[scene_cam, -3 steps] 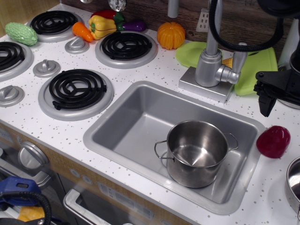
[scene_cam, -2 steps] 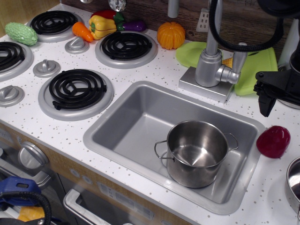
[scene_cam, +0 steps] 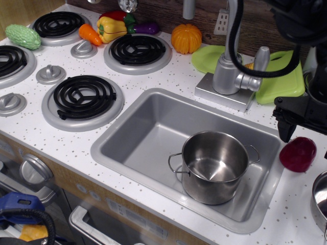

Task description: Put sweet potato in pot which is in sink

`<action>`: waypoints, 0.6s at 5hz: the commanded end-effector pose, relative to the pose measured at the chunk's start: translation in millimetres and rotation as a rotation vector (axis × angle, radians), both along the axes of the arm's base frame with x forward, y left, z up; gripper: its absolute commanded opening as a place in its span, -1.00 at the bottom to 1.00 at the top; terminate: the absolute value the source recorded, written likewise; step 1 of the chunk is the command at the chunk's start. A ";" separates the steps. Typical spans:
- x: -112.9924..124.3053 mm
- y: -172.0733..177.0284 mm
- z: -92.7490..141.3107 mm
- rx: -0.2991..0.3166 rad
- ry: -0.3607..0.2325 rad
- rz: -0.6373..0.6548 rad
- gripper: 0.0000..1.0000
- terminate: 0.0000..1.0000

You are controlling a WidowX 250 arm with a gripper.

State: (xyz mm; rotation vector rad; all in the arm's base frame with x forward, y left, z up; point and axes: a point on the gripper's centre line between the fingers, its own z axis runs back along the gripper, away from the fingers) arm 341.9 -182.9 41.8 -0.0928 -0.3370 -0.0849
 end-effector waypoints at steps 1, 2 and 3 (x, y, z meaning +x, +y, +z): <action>10.8 6.4 -3.5 -0.031 -0.047 -0.001 1.00 -1.00; 12.4 6.8 -11.5 -0.044 -0.064 0.002 1.00 -1.00; 12.8 7.4 -21.7 -0.074 -0.071 0.018 -1.00 -1.00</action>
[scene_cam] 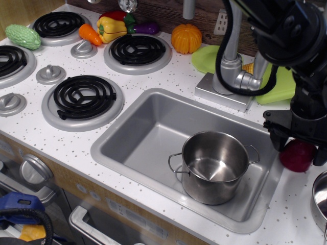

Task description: Put sweet potato in pot which is in sink

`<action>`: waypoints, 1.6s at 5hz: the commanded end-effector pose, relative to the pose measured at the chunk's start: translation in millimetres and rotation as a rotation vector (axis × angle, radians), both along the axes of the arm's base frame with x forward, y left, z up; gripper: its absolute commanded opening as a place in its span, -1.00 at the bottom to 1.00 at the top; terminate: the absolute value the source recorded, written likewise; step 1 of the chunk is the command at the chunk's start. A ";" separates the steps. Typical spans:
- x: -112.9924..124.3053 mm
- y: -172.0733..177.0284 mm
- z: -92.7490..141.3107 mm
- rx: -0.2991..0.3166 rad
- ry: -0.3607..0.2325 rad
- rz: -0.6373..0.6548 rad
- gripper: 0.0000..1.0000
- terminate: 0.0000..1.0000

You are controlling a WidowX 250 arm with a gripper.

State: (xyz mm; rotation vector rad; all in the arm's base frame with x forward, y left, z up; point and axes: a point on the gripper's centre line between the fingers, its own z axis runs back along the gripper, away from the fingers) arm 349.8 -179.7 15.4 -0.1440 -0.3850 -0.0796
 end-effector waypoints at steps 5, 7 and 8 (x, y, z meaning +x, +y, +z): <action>-44.4 95.0 70.4 0.270 0.107 -0.083 -1.00 -1.00; -48.6 104.8 63.3 0.286 0.041 -0.123 1.00 -1.00; -48.6 104.8 63.3 0.286 0.041 -0.123 1.00 -1.00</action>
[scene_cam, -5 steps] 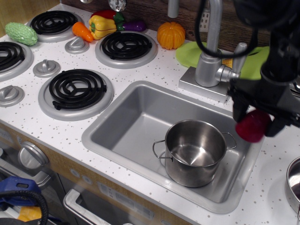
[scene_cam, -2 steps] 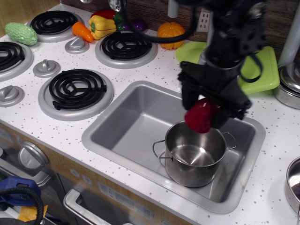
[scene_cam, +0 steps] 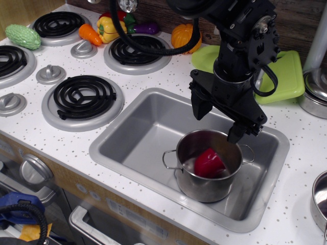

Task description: Put sweet potato in pot which is in sink

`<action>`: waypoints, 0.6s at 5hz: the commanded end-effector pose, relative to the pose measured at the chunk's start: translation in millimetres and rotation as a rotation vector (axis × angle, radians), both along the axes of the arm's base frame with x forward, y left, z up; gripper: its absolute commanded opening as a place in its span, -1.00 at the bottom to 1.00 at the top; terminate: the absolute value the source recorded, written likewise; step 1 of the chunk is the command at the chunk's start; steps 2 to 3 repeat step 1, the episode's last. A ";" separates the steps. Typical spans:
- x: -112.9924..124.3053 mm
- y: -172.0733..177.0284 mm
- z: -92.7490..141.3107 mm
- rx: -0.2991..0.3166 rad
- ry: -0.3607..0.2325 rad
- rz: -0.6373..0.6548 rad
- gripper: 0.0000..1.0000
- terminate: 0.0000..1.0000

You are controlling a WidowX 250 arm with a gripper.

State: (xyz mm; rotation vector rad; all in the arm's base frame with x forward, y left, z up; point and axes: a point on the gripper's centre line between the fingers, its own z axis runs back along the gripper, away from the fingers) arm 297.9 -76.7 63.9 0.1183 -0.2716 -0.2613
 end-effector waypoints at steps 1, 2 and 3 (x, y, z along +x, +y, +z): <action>3.3 1.8 14.8 -0.013 -0.048 0.006 1.00 1.00; 3.3 1.8 14.8 -0.013 -0.048 0.006 1.00 1.00; 3.3 1.8 14.8 -0.013 -0.048 0.006 1.00 1.00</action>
